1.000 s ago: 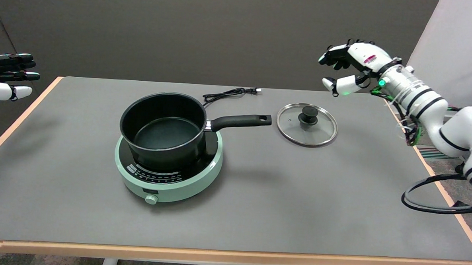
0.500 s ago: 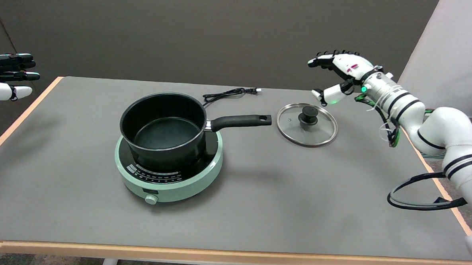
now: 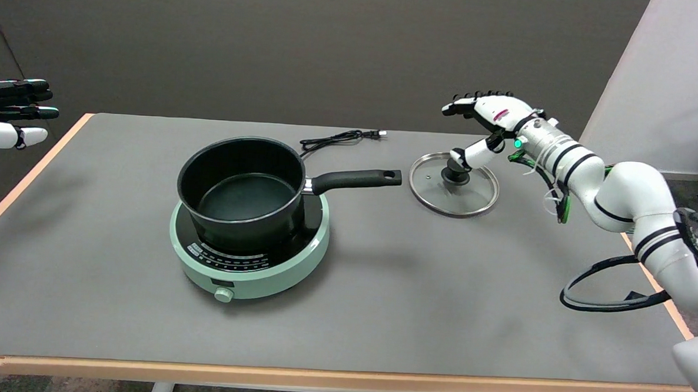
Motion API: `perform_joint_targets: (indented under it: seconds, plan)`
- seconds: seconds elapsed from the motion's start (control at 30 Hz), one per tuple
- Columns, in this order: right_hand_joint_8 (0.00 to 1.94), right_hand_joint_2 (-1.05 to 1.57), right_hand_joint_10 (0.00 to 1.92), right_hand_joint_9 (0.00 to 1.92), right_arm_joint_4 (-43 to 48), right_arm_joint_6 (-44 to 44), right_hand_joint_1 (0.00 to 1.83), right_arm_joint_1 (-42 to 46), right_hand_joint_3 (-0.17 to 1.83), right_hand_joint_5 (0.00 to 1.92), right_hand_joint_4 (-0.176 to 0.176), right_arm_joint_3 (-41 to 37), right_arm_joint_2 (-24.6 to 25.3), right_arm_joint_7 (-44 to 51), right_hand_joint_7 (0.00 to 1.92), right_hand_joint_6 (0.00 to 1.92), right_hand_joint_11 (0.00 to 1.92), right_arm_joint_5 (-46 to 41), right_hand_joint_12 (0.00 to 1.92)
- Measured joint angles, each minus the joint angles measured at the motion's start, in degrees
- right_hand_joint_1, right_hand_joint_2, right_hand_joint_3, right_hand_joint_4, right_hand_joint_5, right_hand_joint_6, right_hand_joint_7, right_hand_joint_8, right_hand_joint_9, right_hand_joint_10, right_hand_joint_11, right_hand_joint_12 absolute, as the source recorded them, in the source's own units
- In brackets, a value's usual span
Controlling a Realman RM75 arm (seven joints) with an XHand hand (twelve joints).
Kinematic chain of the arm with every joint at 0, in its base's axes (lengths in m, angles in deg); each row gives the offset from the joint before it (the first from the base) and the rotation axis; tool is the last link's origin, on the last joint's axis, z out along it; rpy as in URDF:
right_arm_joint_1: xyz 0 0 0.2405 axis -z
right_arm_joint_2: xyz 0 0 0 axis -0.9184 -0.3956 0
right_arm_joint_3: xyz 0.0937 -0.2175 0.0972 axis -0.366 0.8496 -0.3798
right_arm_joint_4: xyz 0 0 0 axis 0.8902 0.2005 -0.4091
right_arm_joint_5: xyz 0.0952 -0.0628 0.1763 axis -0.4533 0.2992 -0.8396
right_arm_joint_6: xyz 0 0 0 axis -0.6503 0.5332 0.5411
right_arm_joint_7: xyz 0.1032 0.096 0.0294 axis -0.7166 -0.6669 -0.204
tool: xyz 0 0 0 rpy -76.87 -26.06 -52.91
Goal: Pick up the pot lid.
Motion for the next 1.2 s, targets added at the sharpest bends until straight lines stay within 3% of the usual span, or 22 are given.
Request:
perform_joint_targets:
  seconds: [1.2]
  plan:
    - [0.17, 0.46, 0.26, 0.42, -6.93, -4.00, 0.93, -3.38, 1.04, 0.37, 0.045, 6.39, 2.12, 0.30, 0.35, 0.18, 0.29, 5.81, 0.63]
